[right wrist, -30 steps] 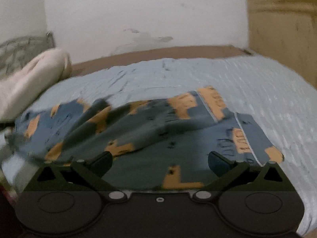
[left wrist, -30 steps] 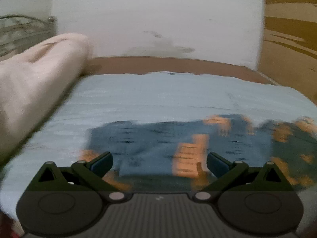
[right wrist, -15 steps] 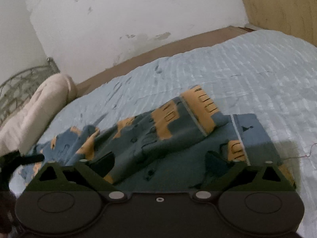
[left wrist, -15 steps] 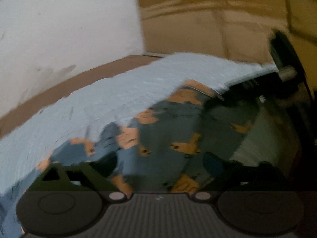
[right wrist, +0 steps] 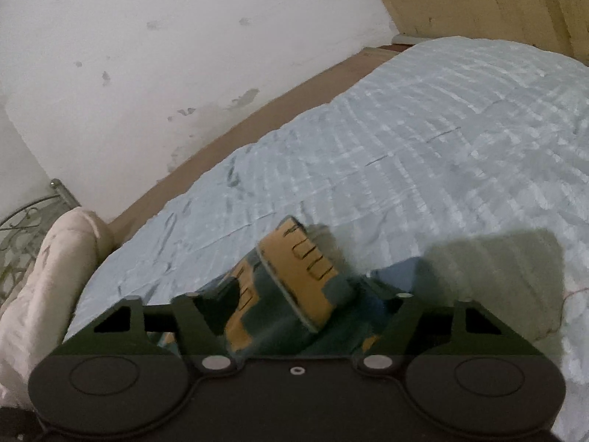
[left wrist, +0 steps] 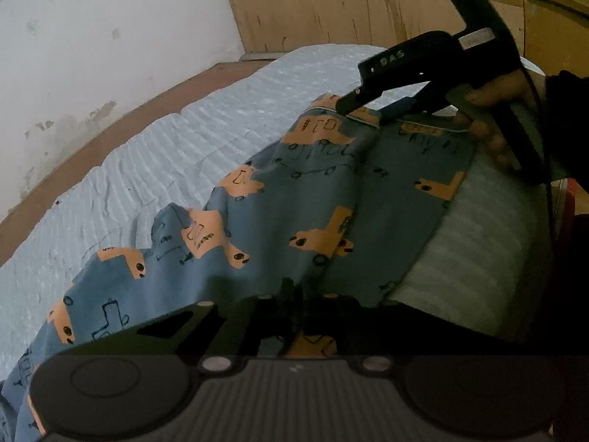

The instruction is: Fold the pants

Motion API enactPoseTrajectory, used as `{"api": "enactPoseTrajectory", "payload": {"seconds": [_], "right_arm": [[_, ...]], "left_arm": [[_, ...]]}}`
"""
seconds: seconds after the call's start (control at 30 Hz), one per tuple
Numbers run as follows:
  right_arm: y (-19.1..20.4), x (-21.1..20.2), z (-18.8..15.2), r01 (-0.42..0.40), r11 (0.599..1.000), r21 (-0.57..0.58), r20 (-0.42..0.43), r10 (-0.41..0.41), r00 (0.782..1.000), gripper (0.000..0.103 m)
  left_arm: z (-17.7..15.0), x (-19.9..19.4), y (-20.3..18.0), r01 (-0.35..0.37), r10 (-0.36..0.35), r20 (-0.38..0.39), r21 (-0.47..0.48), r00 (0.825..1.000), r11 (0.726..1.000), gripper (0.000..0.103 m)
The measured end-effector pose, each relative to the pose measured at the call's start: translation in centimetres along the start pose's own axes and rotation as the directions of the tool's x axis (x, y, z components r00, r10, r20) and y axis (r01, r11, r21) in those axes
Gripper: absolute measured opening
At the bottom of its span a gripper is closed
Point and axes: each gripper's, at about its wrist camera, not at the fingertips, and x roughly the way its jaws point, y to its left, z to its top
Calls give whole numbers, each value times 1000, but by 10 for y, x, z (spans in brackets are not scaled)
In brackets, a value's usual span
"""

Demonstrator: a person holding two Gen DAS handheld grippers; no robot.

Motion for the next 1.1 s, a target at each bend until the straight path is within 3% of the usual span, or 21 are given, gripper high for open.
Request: {"api": "enactPoseTrajectory", "payload": {"seconds": [0.03,0.07,0.1,0.17,0.43,0.6,0.8,1.1], "right_arm": [[1,2,1,12,1000,-9,-1,-12,1000,43],[1,2,1,18,1000,-13,-3,-18,1000,24],[0,1,3,19,1000,-17,-2,-19,1000,11],[1,-2,6,15,999,-32,12,-15,1000,7],[-2,-63,25,5,996,-93,127,7,992,4],[-15,-100,1,75,987,-140,123,-58,991,4],[-32,-98,-33,148,976,-159,66,-139,988,4],[-17,-104,-42,190,956,-226,103,-170,980,4]], "left_arm": [[1,-1,0,1,-1,4,-2,1000,1000,1],[2,-3,0,1,-1,10,-5,1000,1000,1],[3,-4,0,-2,2,16,-9,1000,1000,0],[5,-7,2,-4,5,29,-22,1000,1000,0],[18,-29,-2,-1,2,98,-13,995,1000,0],[14,-24,-13,36,-38,82,23,996,999,0],[2,-8,-21,53,-54,29,30,998,998,0],[-1,-9,-22,57,-57,35,14,998,998,0]]}}
